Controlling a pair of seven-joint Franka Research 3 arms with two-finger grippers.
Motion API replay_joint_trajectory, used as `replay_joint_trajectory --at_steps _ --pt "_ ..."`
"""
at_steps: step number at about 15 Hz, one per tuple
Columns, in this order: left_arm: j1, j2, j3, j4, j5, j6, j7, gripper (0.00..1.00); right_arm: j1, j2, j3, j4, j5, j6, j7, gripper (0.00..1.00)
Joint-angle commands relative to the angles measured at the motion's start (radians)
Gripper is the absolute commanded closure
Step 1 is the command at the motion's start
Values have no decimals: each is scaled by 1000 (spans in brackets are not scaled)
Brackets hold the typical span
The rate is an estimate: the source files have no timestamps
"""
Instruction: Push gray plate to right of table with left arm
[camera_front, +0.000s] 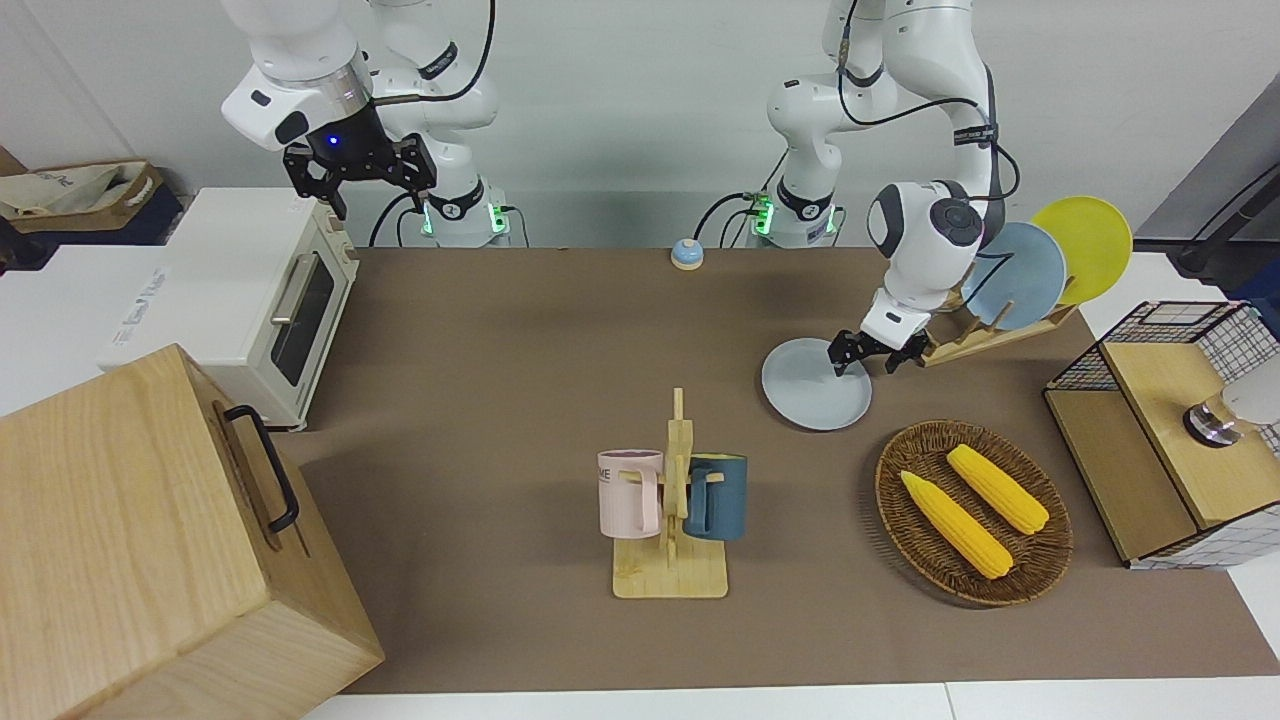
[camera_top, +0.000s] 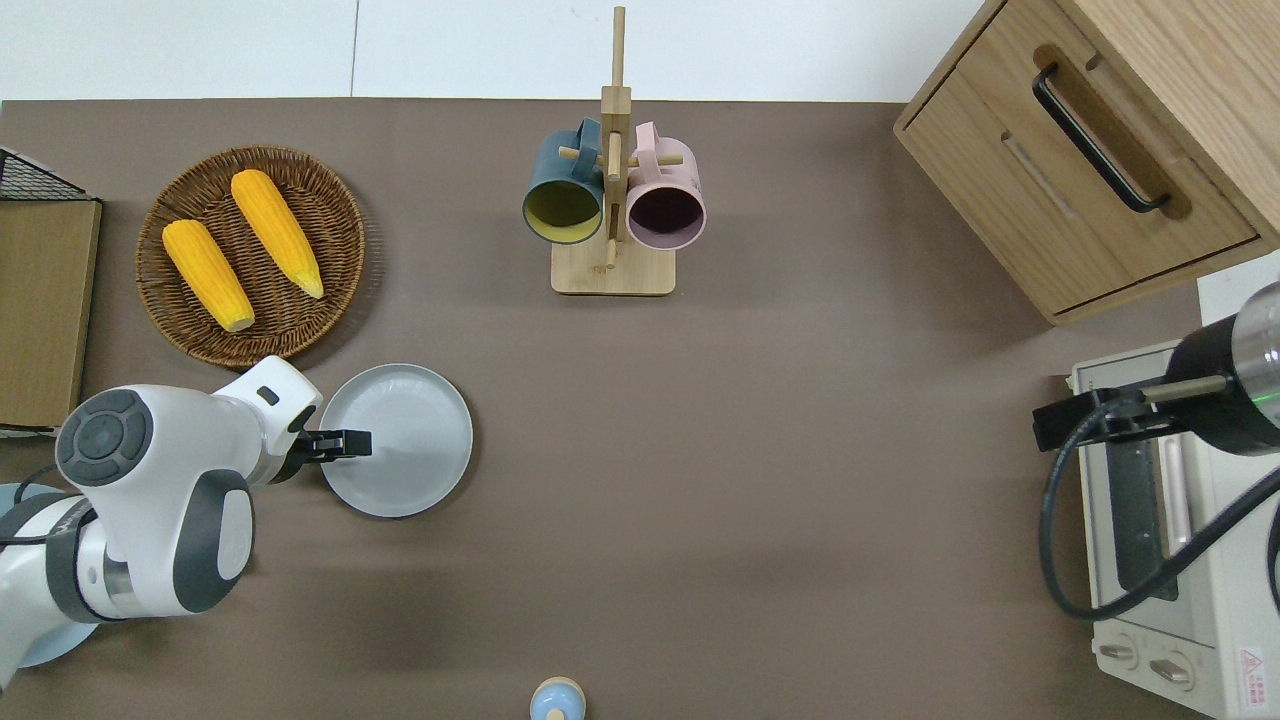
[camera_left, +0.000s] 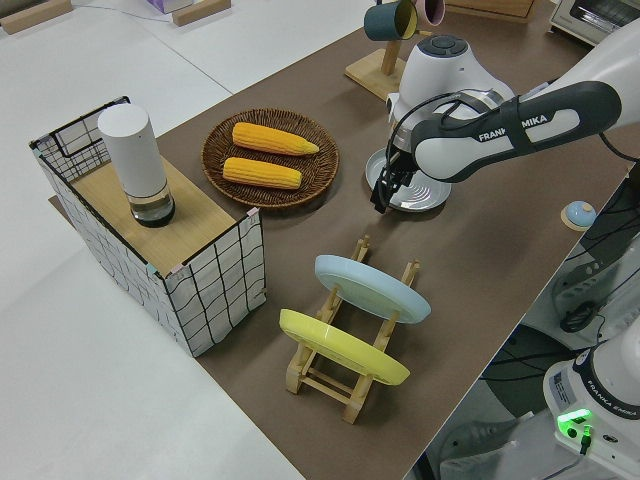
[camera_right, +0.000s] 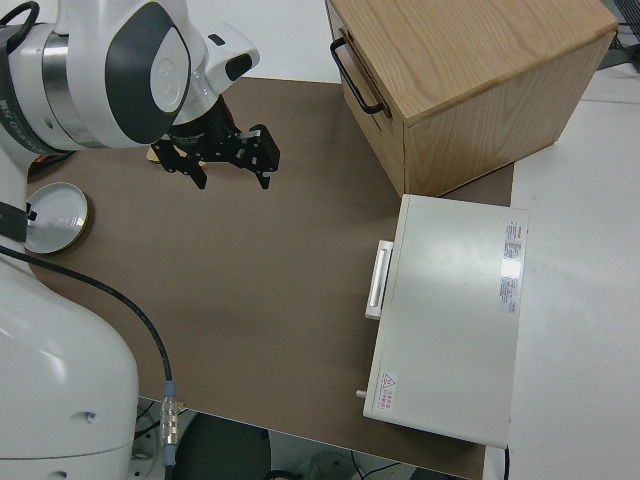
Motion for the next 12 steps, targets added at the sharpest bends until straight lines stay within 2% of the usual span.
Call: replay_joint_trajectory --at_steps 1,9,12 --pt "-7 7 4 -33 -12 51 -12 9 -19 -2 16 9 4 -16 12 17" --pt "-4 30 4 -44 -12 89 -12 32 -19 -2 16 9 4 -16 13 17" --pt "-2 26 4 -44 -10 86 -9 117 -20 -2 16 9 4 -16 13 17"
